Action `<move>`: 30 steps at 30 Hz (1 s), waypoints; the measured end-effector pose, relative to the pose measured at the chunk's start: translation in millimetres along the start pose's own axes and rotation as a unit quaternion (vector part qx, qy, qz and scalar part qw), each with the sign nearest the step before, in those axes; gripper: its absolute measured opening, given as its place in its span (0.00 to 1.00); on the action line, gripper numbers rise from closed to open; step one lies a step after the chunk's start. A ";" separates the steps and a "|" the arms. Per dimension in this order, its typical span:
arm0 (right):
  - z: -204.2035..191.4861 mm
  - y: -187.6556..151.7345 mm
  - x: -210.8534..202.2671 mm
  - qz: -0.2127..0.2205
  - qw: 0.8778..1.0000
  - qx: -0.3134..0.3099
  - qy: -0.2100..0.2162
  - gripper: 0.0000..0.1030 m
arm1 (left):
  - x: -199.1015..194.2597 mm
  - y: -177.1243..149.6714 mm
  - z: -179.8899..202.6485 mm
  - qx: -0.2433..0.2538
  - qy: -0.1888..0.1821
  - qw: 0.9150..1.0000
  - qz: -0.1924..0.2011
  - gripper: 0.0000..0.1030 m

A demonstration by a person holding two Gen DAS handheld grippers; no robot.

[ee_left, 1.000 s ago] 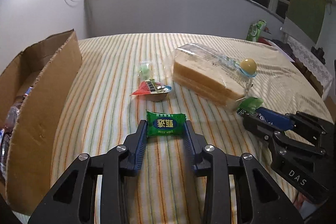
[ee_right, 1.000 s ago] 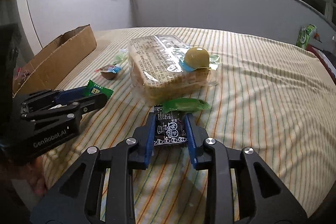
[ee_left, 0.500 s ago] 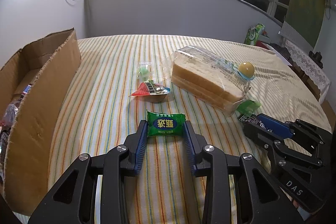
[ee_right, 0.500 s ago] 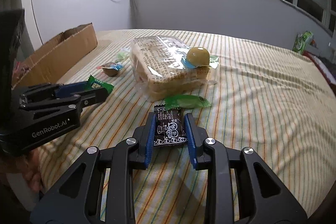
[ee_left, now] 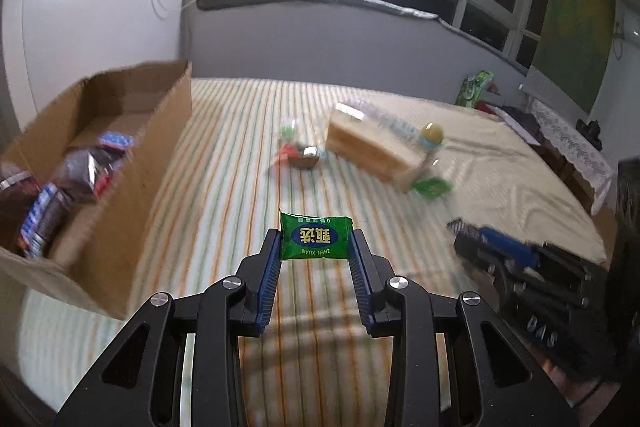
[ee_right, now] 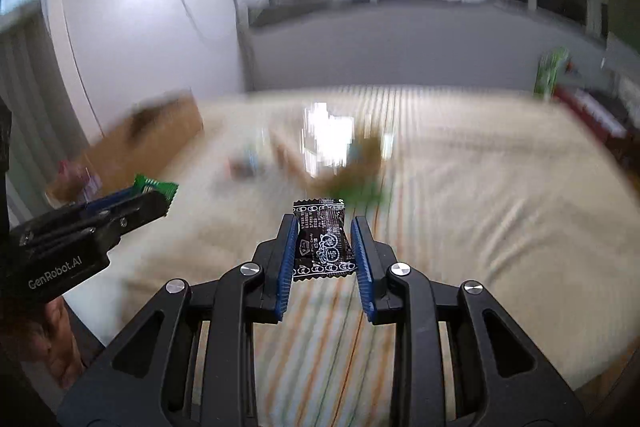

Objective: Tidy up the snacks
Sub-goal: 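Carry the green and dark packets into the cardboard box and open both grippers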

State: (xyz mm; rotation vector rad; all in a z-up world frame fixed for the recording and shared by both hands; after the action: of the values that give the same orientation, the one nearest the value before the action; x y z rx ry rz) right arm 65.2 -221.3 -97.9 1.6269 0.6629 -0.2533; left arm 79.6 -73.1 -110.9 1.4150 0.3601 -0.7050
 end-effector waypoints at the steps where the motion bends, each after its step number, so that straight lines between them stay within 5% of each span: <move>1: -3.2 13.0 -12.4 0.018 1.000 -0.007 -0.005 0.28 | -9.4 11.8 -1.0 -0.003 -0.005 1.000 0.014 0.31; 6: -21.3 61.7 -78.5 0.096 0.994 -0.040 -0.022 0.28 | -86.6 75.6 -4.2 0.003 -0.010 0.992 0.126 0.31; 9: -26.1 61.4 -86.6 0.101 0.994 -0.042 -0.021 0.28 | -106.2 87.0 -10.5 -0.002 -0.012 0.989 0.148 0.31; 21: -7.0 30.8 -50.7 0.054 0.998 -0.015 -0.012 0.28 | -69.2 58.8 -4.1 0.007 -0.005 0.995 0.095 0.31; 30: -65.5 48.3 -8.9 0.040 0.998 -0.049 0.028 0.28 | -74.9 57.2 -64.9 -0.030 0.026 0.995 0.095 0.31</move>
State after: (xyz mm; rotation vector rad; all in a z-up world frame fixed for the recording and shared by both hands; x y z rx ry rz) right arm 71.0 -162.4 -41.3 1.5666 0.6410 -0.1150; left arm 71.4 7.4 -30.0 1.3923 0.2806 -0.4993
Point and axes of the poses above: each gripper's, at about its wrist camera, not at the fingertips, and x roughly the way its jaws point, z to its right, y to its top, the point moved 3 cm from there along x, roughly the way its jaws point, and after that the axes turned 3 degrees about y, right-handed, at the moved point
